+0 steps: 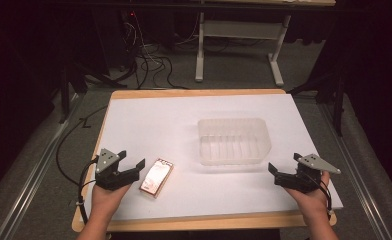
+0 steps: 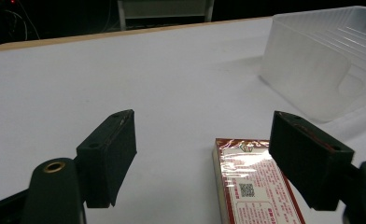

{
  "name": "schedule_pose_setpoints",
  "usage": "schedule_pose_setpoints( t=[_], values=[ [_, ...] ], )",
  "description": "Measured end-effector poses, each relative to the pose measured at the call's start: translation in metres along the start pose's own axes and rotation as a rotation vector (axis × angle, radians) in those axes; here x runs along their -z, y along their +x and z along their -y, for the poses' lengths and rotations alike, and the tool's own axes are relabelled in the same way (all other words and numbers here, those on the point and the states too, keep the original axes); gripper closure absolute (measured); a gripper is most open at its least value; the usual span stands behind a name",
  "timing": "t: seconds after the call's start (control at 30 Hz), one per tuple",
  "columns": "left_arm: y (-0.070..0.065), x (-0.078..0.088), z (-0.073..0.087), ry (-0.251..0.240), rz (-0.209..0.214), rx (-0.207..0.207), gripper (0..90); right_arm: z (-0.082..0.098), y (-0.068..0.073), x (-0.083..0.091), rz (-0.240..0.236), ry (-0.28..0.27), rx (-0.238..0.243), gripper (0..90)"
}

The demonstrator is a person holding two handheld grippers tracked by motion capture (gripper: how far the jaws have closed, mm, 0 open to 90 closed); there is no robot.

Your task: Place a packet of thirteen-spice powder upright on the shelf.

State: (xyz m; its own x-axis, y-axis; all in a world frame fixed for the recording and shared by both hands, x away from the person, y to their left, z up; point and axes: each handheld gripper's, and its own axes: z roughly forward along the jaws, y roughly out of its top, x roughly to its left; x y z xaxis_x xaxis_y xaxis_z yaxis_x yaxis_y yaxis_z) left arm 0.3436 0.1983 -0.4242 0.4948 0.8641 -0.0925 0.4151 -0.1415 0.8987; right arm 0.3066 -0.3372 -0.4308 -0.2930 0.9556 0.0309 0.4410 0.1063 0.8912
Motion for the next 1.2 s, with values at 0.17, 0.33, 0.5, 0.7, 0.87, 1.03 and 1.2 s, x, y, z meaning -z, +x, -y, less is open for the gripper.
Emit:
schedule_pose_setpoints(
  t=[0.17, 0.33, 0.5, 0.7, 0.87, 1.03, 1.2],
  values=[
    [0.0, 0.001, -0.001, -0.004, -0.001, -0.003, 23.3, 0.0, 0.001, 0.0, -0.004, 0.002, -0.002, 0.3],
    [0.0, 0.0, -0.001, -0.001, 0.003, -0.008, 23.4, 0.0, 0.002, 0.001, -0.01, 0.0, 0.0, 0.3],
    [0.0, 0.001, -0.001, -0.001, 0.001, -0.007, 23.0, 0.0, 0.003, 0.001, -0.016, -0.007, 0.005, 0.2],
    [-0.001, 0.001, -0.002, -0.003, -0.002, -0.01, 22.3, 0.0, 0.004, 0.001, -0.017, -0.003, 0.008, 0.2],
    [-0.005, 0.0, -0.002, 0.004, 0.003, -0.022, 21.8, 0.001, 0.004, 0.0, -0.02, -0.001, 0.009, 0.5],
    [-0.011, -0.002, -0.003, 0.012, 0.014, -0.036, 21.4, 0.0, 0.006, 0.002, -0.027, -0.012, 0.02, 3.4],
    [-0.018, -0.002, -0.004, 0.016, 0.029, -0.046, 21.5, -0.001, 0.008, 0.002, -0.035, -0.01, 0.032, 3.3]
  ],
)
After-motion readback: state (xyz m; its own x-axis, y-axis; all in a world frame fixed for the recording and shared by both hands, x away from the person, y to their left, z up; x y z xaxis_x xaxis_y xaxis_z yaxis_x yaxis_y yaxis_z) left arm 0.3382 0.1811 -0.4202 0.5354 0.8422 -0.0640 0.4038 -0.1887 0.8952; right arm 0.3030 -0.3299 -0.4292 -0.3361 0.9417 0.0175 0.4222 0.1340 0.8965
